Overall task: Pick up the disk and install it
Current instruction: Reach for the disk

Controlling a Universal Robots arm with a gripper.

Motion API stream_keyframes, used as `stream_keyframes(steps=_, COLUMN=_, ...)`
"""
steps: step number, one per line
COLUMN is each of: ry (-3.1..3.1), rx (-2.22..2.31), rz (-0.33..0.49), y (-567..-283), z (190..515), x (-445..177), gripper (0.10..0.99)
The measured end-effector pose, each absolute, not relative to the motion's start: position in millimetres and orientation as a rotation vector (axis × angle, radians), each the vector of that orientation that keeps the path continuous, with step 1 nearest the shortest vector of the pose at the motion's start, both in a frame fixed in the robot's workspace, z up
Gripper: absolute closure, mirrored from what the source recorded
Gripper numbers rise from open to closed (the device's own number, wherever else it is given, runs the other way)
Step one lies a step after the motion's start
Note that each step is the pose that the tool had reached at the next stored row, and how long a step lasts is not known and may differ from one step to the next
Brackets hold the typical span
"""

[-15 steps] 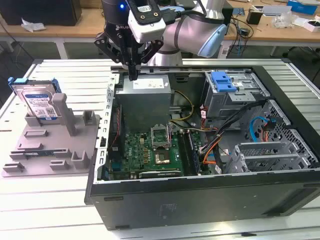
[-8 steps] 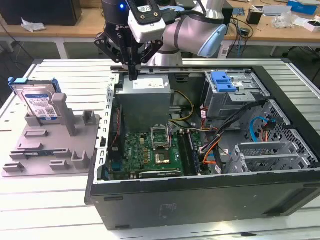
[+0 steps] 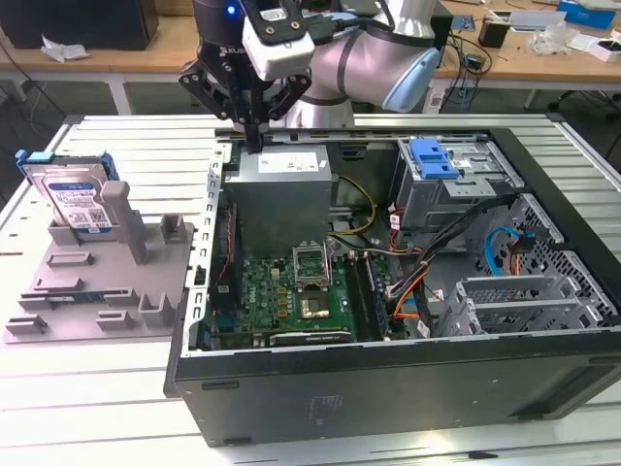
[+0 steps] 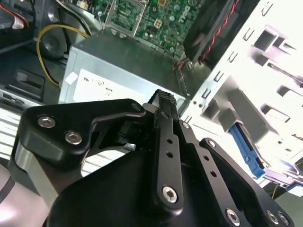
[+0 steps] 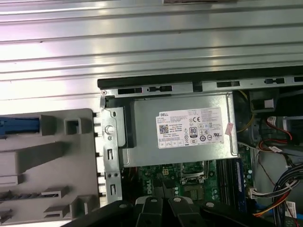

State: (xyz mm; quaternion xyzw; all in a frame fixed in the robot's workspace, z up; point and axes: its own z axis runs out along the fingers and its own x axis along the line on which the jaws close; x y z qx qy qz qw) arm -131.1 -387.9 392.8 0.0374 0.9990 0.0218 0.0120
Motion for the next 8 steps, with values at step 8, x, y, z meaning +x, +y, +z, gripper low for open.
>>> stream_keyframes(steps=8, ry=3.122, rx=0.117, rz=0.068, y=-375.1, z=392.3, x=-170.8, gripper=0.980)
